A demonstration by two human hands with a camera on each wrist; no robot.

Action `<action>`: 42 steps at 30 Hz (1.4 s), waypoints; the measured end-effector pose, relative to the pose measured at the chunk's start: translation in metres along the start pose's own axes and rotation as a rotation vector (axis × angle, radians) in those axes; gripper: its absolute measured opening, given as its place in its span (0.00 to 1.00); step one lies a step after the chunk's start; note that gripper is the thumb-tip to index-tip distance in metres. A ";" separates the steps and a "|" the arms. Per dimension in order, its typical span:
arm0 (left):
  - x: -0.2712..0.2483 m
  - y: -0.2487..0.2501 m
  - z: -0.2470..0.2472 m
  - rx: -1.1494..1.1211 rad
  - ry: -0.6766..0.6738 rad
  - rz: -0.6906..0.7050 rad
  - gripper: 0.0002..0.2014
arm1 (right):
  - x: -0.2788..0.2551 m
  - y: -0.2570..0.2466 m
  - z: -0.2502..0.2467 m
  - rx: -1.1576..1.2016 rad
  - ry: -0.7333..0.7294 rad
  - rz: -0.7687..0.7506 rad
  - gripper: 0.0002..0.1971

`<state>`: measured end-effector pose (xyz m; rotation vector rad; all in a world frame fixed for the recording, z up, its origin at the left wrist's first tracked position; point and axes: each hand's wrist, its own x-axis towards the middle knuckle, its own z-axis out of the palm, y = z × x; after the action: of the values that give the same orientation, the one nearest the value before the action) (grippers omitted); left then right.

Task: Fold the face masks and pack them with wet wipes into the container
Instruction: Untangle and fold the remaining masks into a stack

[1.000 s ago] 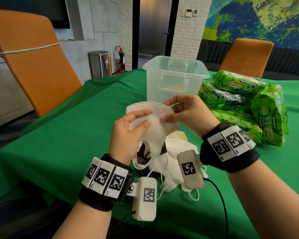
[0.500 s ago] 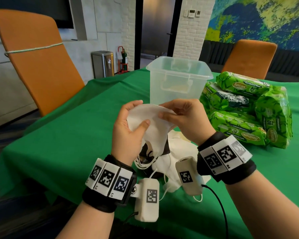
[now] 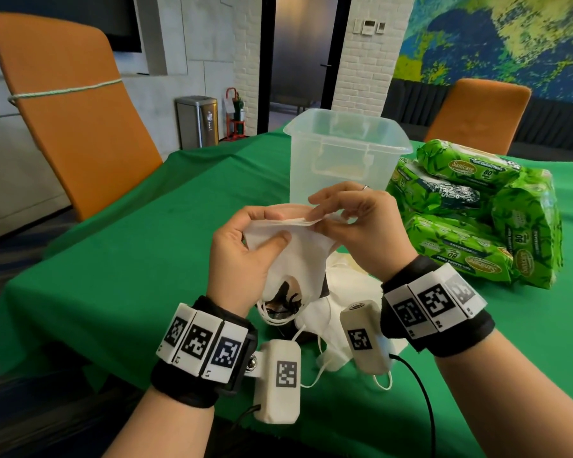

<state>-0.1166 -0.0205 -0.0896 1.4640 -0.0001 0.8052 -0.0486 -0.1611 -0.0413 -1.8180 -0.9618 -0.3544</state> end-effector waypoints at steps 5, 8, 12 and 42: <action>0.000 -0.001 0.000 -0.017 0.000 -0.059 0.15 | -0.001 0.001 -0.002 -0.072 0.042 -0.067 0.13; 0.000 0.001 -0.002 -0.055 0.012 -0.076 0.15 | -0.002 0.002 -0.003 -0.028 0.047 -0.056 0.09; -0.001 0.002 -0.003 -0.137 -0.002 -0.076 0.14 | 0.001 0.000 -0.001 0.197 0.005 0.083 0.12; -0.003 0.002 0.000 -0.132 0.026 0.038 0.15 | -0.001 0.001 0.000 -0.108 0.153 -0.114 0.13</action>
<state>-0.1195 -0.0217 -0.0894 1.3319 -0.0610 0.8399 -0.0489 -0.1615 -0.0422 -1.8083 -0.9565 -0.6172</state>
